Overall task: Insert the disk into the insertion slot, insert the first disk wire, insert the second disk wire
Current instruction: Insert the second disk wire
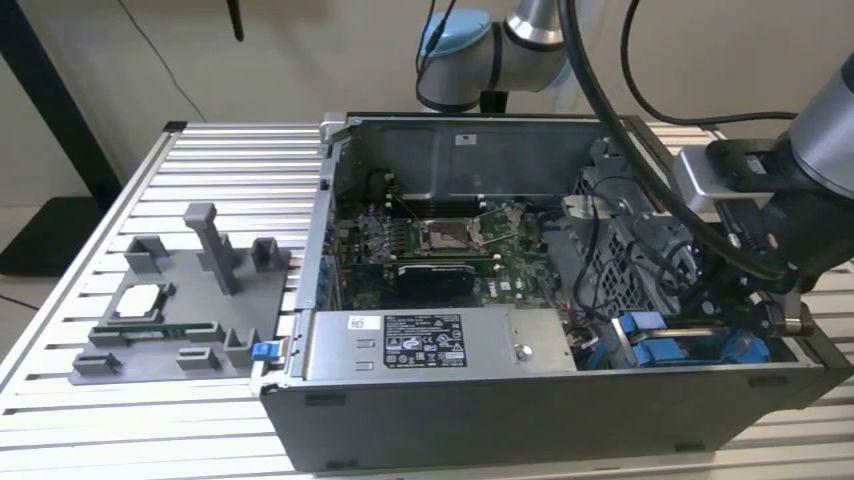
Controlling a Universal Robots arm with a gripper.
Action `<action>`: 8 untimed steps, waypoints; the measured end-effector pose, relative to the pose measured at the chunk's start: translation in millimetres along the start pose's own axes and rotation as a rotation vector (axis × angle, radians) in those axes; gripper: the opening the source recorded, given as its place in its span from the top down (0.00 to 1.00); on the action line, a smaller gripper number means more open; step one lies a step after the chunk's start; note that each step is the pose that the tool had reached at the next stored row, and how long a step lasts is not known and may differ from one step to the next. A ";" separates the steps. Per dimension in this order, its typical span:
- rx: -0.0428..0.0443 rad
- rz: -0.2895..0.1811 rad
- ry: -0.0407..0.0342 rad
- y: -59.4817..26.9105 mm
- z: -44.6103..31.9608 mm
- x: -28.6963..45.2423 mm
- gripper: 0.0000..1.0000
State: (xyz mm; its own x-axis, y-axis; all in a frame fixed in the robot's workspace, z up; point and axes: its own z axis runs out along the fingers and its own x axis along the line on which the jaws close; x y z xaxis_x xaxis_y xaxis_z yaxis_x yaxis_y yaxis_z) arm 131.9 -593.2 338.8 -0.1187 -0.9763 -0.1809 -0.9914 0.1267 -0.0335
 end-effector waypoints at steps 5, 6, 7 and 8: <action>0.0002 0.001 0.0003 0.1 2.4 0.5 1.00; 0.0002 0.001 0.0005 0.1 3.2 0.6 1.00; 0.0002 0.001 0.0008 0.1 3.8 0.7 1.00; 0.0002 0.001 0.0007 0.2 4.2 0.8 1.00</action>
State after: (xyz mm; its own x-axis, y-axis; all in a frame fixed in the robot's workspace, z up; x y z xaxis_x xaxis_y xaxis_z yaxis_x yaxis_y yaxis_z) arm 131.9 -593.1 334.5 -0.1195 -0.9763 -0.1802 -0.9913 0.1275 -0.0336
